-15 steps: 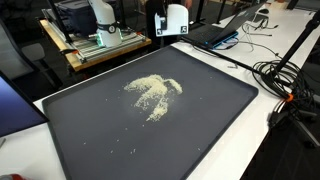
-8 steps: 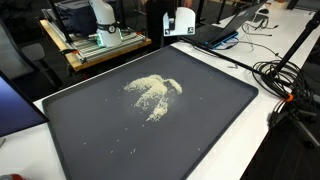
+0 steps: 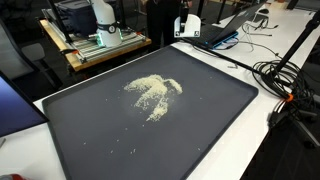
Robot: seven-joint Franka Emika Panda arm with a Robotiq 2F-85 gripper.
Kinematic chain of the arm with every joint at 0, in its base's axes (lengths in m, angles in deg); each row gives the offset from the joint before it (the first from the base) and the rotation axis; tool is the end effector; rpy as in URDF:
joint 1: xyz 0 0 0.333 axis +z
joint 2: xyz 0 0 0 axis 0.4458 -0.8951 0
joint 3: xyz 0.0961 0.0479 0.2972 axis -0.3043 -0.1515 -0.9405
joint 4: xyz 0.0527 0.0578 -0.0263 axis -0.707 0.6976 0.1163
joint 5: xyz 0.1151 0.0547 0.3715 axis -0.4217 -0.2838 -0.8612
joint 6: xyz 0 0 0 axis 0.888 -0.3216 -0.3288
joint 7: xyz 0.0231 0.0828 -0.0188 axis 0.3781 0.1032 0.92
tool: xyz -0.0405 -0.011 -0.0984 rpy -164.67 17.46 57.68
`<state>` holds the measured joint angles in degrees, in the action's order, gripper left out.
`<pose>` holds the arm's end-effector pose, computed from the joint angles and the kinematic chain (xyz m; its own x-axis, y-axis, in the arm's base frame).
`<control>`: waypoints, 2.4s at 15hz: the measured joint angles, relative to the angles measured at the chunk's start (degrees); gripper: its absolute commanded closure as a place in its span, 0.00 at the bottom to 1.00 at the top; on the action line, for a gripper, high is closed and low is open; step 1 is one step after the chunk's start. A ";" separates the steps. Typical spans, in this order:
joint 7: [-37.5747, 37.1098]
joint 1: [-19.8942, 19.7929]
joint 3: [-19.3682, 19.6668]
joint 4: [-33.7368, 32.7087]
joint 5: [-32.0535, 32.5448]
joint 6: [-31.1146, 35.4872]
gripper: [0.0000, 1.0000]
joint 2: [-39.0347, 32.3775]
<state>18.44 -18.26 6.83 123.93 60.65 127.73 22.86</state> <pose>0.4726 0.1831 0.3610 0.6776 0.7354 0.0091 0.6648 -0.6177 0.4201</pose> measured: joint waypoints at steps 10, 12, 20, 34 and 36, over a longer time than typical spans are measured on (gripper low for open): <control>-1.88 4.70 -1.32 -2.28 7.54 -4.76 0.99 -7.03; -1.53 5.29 -1.34 -3.34 7.60 -7.57 0.99 -8.32; 2.18 5.92 -1.53 -7.55 7.18 -17.88 0.99 -11.67; 5.33 4.99 -0.41 -15.09 -2.62 -22.91 0.99 -15.71; 7.07 3.64 0.68 -16.91 -7.21 -22.82 0.99 -15.71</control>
<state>25.52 -14.62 7.51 107.02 53.44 104.91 7.15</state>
